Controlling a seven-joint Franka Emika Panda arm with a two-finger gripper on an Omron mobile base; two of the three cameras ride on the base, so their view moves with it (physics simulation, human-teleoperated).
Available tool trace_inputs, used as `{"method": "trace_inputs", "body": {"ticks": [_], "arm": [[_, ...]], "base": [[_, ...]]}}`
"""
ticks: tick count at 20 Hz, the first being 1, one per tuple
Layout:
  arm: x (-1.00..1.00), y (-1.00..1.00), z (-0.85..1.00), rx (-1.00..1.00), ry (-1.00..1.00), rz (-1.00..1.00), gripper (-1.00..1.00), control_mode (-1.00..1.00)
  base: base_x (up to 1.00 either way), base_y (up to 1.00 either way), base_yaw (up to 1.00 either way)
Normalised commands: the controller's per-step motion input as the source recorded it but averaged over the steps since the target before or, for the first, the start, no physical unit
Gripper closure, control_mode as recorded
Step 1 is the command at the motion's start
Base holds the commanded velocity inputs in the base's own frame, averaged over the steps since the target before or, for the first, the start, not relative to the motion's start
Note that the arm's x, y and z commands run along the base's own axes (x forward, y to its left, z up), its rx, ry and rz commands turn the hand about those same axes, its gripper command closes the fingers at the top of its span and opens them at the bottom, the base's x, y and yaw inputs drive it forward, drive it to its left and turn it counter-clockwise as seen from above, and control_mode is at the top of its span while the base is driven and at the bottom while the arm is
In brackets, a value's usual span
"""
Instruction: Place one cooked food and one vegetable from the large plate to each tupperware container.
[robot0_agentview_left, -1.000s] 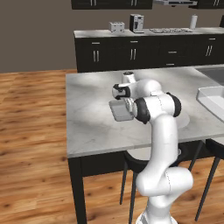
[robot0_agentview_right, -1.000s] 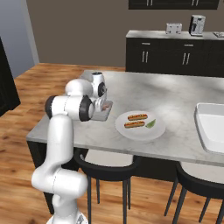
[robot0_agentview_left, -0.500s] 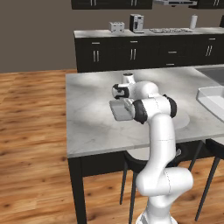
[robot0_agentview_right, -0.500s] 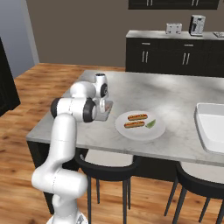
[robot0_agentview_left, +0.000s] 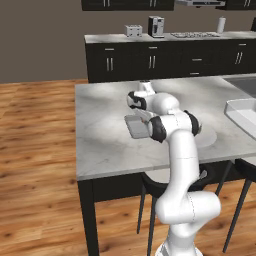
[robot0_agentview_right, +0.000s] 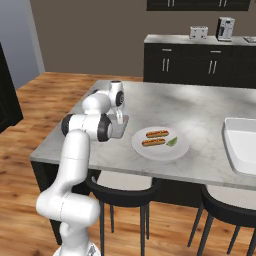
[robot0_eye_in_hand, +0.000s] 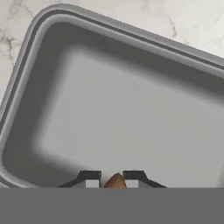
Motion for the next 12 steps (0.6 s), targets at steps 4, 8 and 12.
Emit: {"method": "trace_inputs", "body": {"ticks": [4,8,12], "arm": [[-0.56,0.0,0.0,0.0,0.0,0.03,1.0,-1.0],[-0.5,0.04,0.0,0.0,0.0,0.01,-1.0,-1.0],[-0.17,0.14,0.0,0.0,-0.01,0.06,-1.0,-1.0]], "base": [[0.0,0.0,0.0],[0.0,0.0,0.0],[0.0,0.0,0.0]]}}
